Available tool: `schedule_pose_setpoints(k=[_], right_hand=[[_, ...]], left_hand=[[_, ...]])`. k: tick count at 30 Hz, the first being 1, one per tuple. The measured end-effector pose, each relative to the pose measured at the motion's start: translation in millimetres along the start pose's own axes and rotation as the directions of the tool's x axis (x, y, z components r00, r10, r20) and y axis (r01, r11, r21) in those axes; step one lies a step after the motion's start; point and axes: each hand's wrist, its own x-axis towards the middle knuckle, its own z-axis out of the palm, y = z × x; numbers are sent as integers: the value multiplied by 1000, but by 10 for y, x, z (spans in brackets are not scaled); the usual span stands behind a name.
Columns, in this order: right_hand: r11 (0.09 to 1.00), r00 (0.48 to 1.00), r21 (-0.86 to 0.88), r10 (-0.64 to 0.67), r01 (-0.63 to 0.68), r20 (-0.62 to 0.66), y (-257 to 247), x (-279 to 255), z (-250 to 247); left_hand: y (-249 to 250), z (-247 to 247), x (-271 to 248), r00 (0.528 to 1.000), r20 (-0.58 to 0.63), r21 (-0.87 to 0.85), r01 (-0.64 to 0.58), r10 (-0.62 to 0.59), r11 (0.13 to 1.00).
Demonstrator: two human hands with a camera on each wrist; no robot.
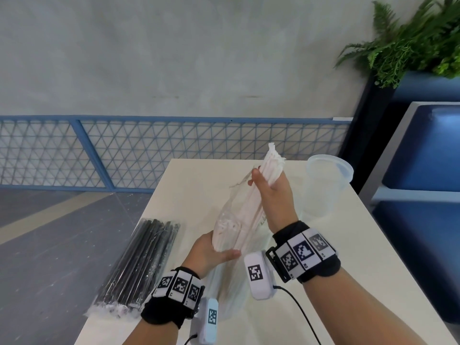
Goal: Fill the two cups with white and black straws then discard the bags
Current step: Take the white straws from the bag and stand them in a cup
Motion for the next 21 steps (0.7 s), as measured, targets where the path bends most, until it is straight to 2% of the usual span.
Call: schedule_pose_setpoints(k=[3,6,9,11,16,19,21], right_hand=[[997,1000,78,10,-9,-15,-59,-1,-51],[980,989,139,135,-142,56,13,-93,-46],[961,962,93,249,-260,112,135,-216,12],[968,970,86,230,-237,81,130,-220,29],[970,989,197,147,-140,-24,-6,-90,5],[957,981,216,194,-196,30,21,-84,4],[951,961,152,253,-268,114,95,-118,25]], left_hand=[[-1,3,-6,1000,0,-5,8,-8,1000],[15,12,-25,1000,-3,-29,8,-8,1000],[36,15,-49,1000,-5,-17,-17,17,1000],[40,11,-50,1000,-9,2,-20,20,1000],[24,17,-30,1000,-26,4,-4,4,1000],[21,28,-48,999,-46,-17,5,-6,1000],[22,27,-67,997,-73,-32,0,-3,999]])
